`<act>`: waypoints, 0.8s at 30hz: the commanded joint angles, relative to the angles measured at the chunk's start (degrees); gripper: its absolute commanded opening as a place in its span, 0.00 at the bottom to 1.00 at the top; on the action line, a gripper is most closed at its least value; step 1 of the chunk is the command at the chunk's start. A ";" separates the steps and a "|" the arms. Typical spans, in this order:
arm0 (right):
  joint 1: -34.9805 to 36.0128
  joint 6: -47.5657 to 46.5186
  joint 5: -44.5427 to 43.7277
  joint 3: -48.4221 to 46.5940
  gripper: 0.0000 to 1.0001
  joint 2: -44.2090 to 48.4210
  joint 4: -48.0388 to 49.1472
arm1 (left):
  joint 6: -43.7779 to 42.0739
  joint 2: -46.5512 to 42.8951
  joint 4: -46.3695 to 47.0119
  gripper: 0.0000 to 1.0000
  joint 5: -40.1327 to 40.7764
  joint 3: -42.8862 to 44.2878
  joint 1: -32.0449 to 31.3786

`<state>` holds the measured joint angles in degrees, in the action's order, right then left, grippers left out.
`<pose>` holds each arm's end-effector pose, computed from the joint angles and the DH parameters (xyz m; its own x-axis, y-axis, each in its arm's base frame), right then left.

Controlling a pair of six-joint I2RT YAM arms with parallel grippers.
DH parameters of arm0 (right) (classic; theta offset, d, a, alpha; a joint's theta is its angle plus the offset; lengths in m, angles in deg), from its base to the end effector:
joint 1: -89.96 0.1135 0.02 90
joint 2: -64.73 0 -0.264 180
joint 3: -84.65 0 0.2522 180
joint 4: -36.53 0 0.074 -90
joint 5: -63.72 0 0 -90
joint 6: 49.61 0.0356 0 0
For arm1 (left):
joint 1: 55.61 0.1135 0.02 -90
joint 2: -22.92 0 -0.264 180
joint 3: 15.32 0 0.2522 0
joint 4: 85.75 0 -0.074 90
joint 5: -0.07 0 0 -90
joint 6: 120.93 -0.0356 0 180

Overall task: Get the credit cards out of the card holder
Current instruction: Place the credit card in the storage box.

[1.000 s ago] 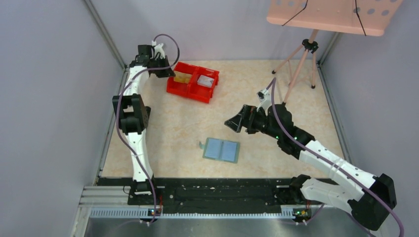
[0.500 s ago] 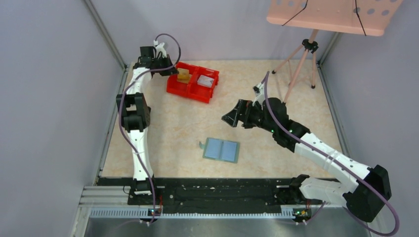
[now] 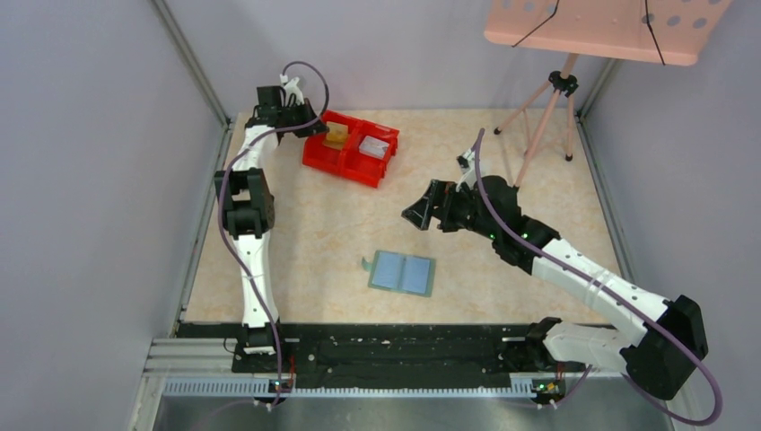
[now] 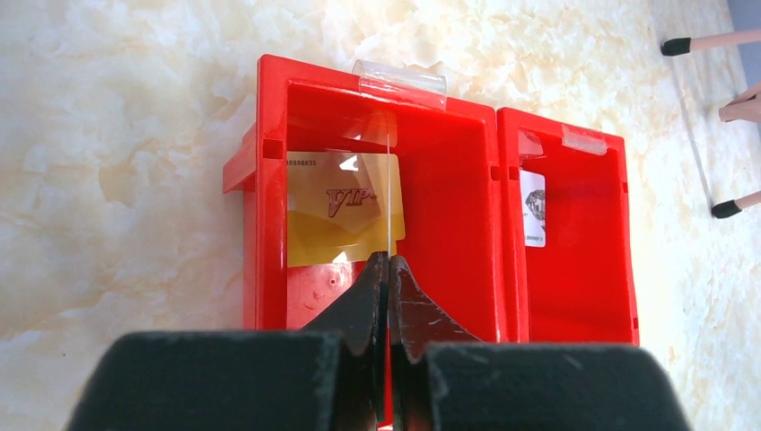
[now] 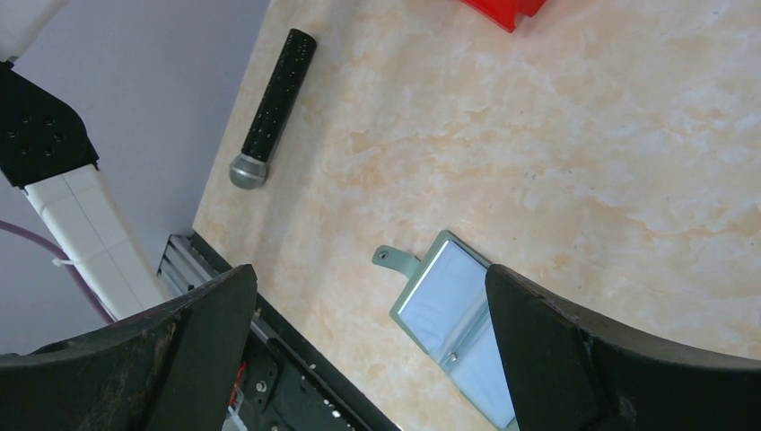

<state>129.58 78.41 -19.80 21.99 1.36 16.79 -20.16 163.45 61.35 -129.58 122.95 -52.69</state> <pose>0.1949 0.1666 0.3082 -0.6525 0.2544 -0.7139 -0.3976 0.6871 0.6082 0.5591 0.0058 0.2130 -0.6550 -0.1775 -0.7345 0.3658 0.7760 -0.5138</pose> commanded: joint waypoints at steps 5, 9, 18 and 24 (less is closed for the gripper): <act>-0.42 -1.17 -1.22 -3.03 0.98 0.67 1.59 | 2.79 1.02 6.15 0.04 -0.71 2.14 -0.28; -0.43 -1.22 -1.25 -3.03 0.98 0.82 1.62 | 3.27 1.31 6.62 0.09 -0.02 2.14 -0.59; -0.42 -1.27 -1.45 -3.55 0.98 1.23 1.66 | 4.97 1.52 8.27 0.26 2.85 1.81 -1.04; -0.42 -1.35 -1.42 -3.60 0.98 1.91 1.64 | 5.63 1.16 9.57 0.33 4.56 1.36 -1.58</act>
<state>129.58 77.87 -20.56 21.96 1.36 16.81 -15.48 164.13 67.19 -126.59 122.95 -53.96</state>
